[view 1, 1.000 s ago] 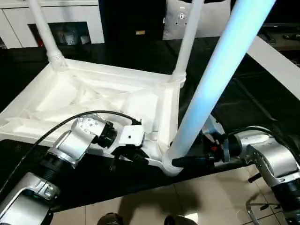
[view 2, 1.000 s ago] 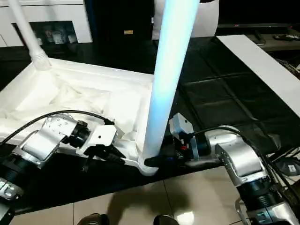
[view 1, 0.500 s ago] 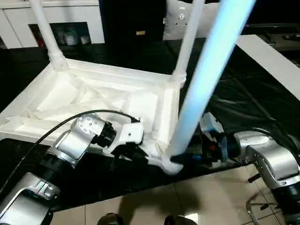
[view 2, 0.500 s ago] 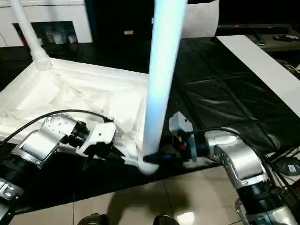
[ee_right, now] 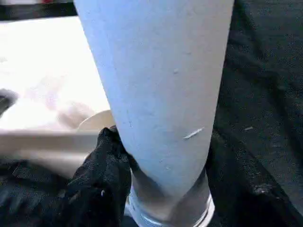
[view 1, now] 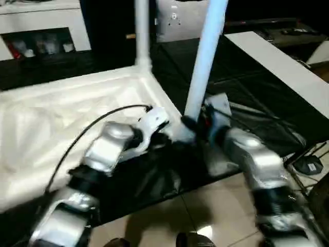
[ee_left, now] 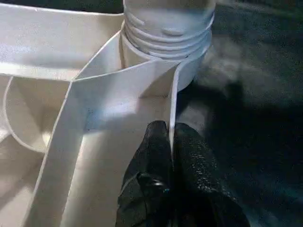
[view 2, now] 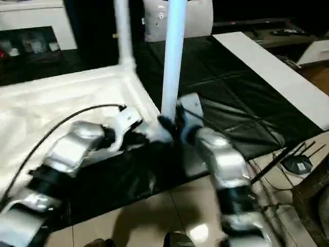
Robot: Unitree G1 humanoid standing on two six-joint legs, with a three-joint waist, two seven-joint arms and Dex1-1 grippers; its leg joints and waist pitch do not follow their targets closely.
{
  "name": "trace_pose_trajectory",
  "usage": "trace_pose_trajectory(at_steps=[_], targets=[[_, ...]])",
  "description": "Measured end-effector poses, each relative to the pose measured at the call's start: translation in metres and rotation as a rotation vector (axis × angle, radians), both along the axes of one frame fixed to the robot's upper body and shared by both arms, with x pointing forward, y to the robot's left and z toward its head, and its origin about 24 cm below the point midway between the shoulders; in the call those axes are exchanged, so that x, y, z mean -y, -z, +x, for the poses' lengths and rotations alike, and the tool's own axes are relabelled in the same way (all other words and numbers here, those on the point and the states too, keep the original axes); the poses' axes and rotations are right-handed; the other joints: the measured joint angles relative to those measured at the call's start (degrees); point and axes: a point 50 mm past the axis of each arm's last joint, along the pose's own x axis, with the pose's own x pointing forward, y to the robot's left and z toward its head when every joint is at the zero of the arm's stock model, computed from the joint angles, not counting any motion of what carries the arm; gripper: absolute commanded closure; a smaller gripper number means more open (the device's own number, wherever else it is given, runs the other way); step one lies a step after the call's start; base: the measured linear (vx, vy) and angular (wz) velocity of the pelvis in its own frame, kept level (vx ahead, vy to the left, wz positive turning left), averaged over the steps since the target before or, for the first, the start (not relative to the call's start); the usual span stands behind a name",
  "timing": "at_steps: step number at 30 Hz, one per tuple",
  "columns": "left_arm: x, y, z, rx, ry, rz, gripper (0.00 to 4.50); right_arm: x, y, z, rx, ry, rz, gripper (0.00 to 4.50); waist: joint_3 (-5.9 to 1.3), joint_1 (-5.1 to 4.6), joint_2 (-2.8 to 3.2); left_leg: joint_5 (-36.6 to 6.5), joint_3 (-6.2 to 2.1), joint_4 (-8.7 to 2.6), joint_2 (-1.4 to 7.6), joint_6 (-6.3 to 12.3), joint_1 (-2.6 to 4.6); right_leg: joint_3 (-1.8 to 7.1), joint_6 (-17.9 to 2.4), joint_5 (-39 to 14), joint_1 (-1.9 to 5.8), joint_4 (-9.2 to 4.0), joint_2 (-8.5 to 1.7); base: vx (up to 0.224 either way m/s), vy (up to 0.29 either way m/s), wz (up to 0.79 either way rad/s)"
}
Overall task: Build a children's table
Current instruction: Rotate leg to tighten
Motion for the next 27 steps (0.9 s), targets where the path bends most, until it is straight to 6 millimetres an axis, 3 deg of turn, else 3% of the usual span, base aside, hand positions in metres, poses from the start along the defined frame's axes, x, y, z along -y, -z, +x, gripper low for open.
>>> trace_pose_trajectory(at_steps=[1,4,11,14,19,27], targets=[[0.002,-0.001,0.001,0.006,-0.01,-0.001,4.5,-0.001,-0.001,0.002,0.007,0.014,-0.008,2.54,0.01,0.03,-0.01,0.0,0.0,-0.01,-0.01,0.0,-0.03,0.01,0.0,0.0,-0.01,0.0,0.0,0.0,0.0,0.0],[0.002,-0.003,0.002,0.019,-0.02,0.001,4.5,-0.004,-0.001,0.004,0.04,0.031,0.0,1.86,0.01,0.32,-0.01,-0.2,0.01,-0.14,-0.02,0.02,-0.07,0.01,-0.3,0.3,-0.03,0.0,0.01,0.053,-0.006,0.04],[-0.003,-0.007,0.004,0.073,0.026,0.033,4.5,-0.008,-0.002,0.004,0.068,0.016,0.043,1.42,0.01,0.62,-0.01,-0.1,0.05,-0.44,0.04,0.29,-0.42,-0.02,-0.3,0.2,-0.57,-0.05,0.11,0.015,-0.004,0.0],[-0.009,-0.007,0.003,0.087,0.069,0.049,4.5,-0.003,0.0,-0.001,0.066,-0.029,0.061,1.03,0.04,0.76,0.03,-0.1,0.06,-0.43,0.05,0.28,-0.45,-0.02,-0.3,0.2,-0.61,-0.04,0.11,0.0,0.0,0.0],[-0.022,-0.007,0.003,0.1,0.144,0.054,4.5,0.011,0.006,-0.012,0.051,-0.133,0.054,0.67,0.14,1.07,0.12,-0.1,0.06,-0.4,0.04,0.14,-0.48,-0.01,-0.3,0.2,-0.61,-0.04,0.1,0.0,0.0,0.0],[-0.038,-0.009,-0.005,0.1,0.347,0.086,4.5,0.043,0.011,-0.034,0.058,-0.406,-0.068,0.03,0.29,3.11,0.29,-0.1,0.08,-0.37,0.04,0.18,-0.55,-0.01,-0.3,0.2,-0.62,-0.05,0.07,0.0,0.0,0.0]])
